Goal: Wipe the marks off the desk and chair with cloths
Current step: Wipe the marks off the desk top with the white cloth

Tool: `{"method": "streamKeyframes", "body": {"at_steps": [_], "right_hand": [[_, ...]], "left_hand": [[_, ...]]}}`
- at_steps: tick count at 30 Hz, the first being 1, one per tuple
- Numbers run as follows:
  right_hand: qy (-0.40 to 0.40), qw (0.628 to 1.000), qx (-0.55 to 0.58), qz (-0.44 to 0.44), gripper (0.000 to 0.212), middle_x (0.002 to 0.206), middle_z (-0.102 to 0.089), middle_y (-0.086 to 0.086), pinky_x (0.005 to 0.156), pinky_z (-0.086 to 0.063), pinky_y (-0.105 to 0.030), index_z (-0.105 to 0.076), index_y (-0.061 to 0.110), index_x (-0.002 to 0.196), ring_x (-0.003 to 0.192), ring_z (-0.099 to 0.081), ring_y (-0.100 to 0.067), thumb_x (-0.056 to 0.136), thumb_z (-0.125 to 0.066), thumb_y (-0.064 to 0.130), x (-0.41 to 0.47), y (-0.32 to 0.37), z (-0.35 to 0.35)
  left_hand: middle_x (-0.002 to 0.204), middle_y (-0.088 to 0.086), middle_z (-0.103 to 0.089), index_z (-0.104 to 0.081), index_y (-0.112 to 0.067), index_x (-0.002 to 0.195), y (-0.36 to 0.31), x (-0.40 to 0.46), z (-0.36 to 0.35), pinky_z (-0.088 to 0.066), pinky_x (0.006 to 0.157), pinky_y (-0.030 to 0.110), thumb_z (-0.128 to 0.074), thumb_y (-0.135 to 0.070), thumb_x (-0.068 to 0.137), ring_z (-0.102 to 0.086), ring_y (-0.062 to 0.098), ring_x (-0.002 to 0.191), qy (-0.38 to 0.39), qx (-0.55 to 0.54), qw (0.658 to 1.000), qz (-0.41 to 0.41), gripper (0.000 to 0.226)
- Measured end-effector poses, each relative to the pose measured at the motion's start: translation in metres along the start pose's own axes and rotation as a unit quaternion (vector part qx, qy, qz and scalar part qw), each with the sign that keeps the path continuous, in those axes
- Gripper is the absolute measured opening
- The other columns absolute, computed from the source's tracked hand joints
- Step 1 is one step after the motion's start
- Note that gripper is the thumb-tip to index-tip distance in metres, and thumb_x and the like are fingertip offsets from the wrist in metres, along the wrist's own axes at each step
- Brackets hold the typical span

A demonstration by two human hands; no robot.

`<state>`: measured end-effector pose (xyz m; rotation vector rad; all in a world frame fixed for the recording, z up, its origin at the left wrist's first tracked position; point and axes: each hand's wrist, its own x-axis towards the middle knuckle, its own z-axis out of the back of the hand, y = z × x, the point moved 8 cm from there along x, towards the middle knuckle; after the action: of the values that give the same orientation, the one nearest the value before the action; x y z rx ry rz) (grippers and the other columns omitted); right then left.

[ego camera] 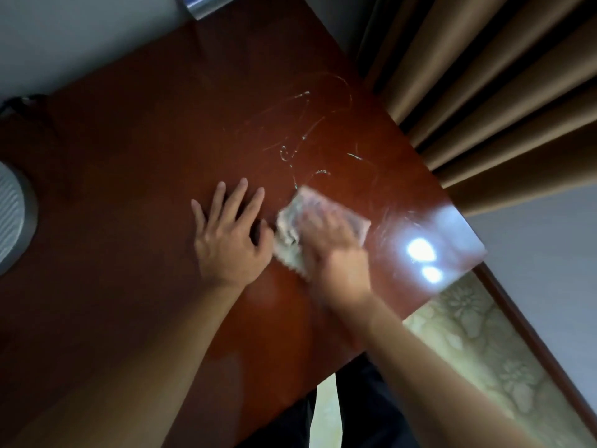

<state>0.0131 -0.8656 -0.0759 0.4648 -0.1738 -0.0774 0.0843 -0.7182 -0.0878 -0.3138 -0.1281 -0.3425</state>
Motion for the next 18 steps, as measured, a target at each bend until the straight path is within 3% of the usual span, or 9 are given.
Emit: {"method": "streamKeyframes", "body": {"at_steps": [3,5,8,10,14,18], "right_hand": [[-0.064,0.989,-0.027,-0.133,0.030,0.131,-0.063,-0.010,0.104,-0.045,-0.048,-0.068,0.011,0.119,0.131,-0.050,-0.033,0.092,-0.055,0.009,0.041,-0.070,0.038],[-0.079,0.983,-0.027,-0.162,0.032,0.133,-0.061,-0.012,0.110,-0.039,-0.048,-0.067,0.008,0.120,0.132,-0.047,-0.036,0.091,-0.055,0.006,0.050,-0.070,0.038],[-0.056,0.995,-0.032,-0.082,0.038,0.130,-0.062,-0.016,0.111,-0.037,-0.052,-0.068,0.004,0.118,0.128,-0.050,-0.041,0.079,-0.066,0.005,0.016,-0.003,0.007],[-0.016,0.999,-0.008,-0.030,0.031,0.130,-0.063,-0.012,0.109,-0.041,-0.050,-0.071,0.006,0.113,0.129,-0.051,-0.035,0.083,-0.064,0.012,-0.017,0.041,-0.012],[0.003,0.999,0.002,0.041,0.029,0.125,-0.066,-0.008,0.101,-0.050,-0.042,-0.071,0.010,0.113,0.123,-0.058,-0.027,0.088,-0.059,0.019,-0.011,0.032,-0.007],[-0.052,0.995,-0.040,-0.077,0.033,0.126,-0.065,-0.012,0.102,-0.048,-0.046,-0.069,0.010,0.118,0.125,-0.055,-0.034,0.087,-0.061,0.005,0.053,-0.053,0.031]], "left_hand": [[0.148,0.003,-0.050,-0.058,-0.025,0.136,-0.001,-0.001,-0.001,-0.023,0.114,0.066,-0.050,-0.035,0.087,-0.038,0.033,0.142,0.014,0.012,1.000,0.007,0.051],[0.148,0.004,-0.050,-0.057,-0.025,0.137,-0.002,0.000,-0.002,-0.023,0.114,0.066,-0.051,-0.035,0.088,-0.038,0.033,0.142,0.021,0.016,1.000,0.006,0.051],[0.148,0.005,-0.050,-0.058,-0.023,0.137,-0.003,-0.001,0.000,-0.025,0.112,0.066,-0.054,-0.032,0.086,-0.039,0.034,0.140,0.019,0.019,1.000,0.002,0.051],[0.148,0.006,-0.050,-0.057,-0.023,0.138,-0.005,0.000,0.001,-0.025,0.112,0.066,-0.052,-0.031,0.085,-0.039,0.035,0.140,0.023,0.023,0.999,-0.005,0.054],[0.149,0.005,-0.049,-0.055,-0.023,0.140,-0.003,0.000,0.001,-0.025,0.112,0.066,-0.049,-0.031,0.085,-0.039,0.035,0.140,0.023,0.014,1.000,-0.004,0.056],[0.147,0.003,-0.052,-0.058,-0.025,0.137,-0.005,0.000,0.002,-0.025,0.113,0.065,-0.053,-0.032,0.085,-0.040,0.032,0.139,0.011,0.011,1.000,0.005,0.053]]}}
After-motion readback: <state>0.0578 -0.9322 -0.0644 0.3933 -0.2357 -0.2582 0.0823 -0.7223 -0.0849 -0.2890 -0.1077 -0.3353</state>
